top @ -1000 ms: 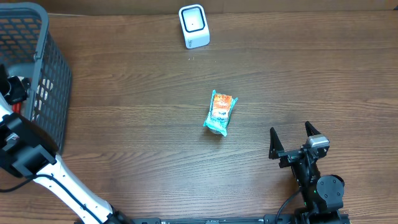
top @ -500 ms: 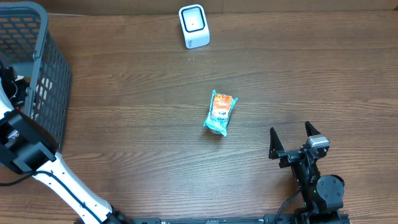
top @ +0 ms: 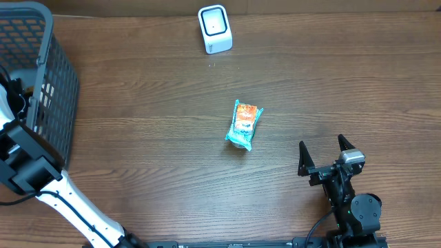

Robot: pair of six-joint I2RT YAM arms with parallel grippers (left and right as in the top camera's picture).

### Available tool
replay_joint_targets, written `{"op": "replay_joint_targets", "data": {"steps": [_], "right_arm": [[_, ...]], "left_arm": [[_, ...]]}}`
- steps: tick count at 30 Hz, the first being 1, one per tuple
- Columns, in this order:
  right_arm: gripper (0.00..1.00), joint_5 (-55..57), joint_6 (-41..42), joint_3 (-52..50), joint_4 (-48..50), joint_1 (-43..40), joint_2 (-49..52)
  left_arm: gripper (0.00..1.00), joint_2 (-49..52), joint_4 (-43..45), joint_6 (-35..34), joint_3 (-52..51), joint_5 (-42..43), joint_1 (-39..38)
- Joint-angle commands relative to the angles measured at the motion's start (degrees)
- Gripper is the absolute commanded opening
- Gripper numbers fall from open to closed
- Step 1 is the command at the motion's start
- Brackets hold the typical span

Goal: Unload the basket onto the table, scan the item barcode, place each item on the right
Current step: 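Lower the left gripper into the basket and grasp a red snack stick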

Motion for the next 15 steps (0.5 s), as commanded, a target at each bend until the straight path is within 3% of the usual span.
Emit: {"op": "replay_joint_targets", "data": {"steps": [1, 4, 10, 15], "right_arm": [[1.0, -0.1, 0.4, -0.6, 0.4, -0.2, 0.1], [1.0, -0.1, 0.4, -0.6, 0.4, -0.2, 0.1], [1.0, -0.1, 0.4, -0.6, 0.4, -0.2, 0.1], [1.0, -0.1, 0.4, -0.6, 0.4, -0.2, 0.1]], "left_arm": [[0.3, 3.2, -0.7, 0.5, -3.8, 2.6, 0.0], [0.05, 3.0, -2.0, 0.5, -2.8, 5.7, -0.2], [0.04, 3.0, -8.1, -1.5, 5.1, 10.8, -0.3], [0.04, 3.0, -15.1, -4.3, 17.7, 12.4, -0.3]]}}
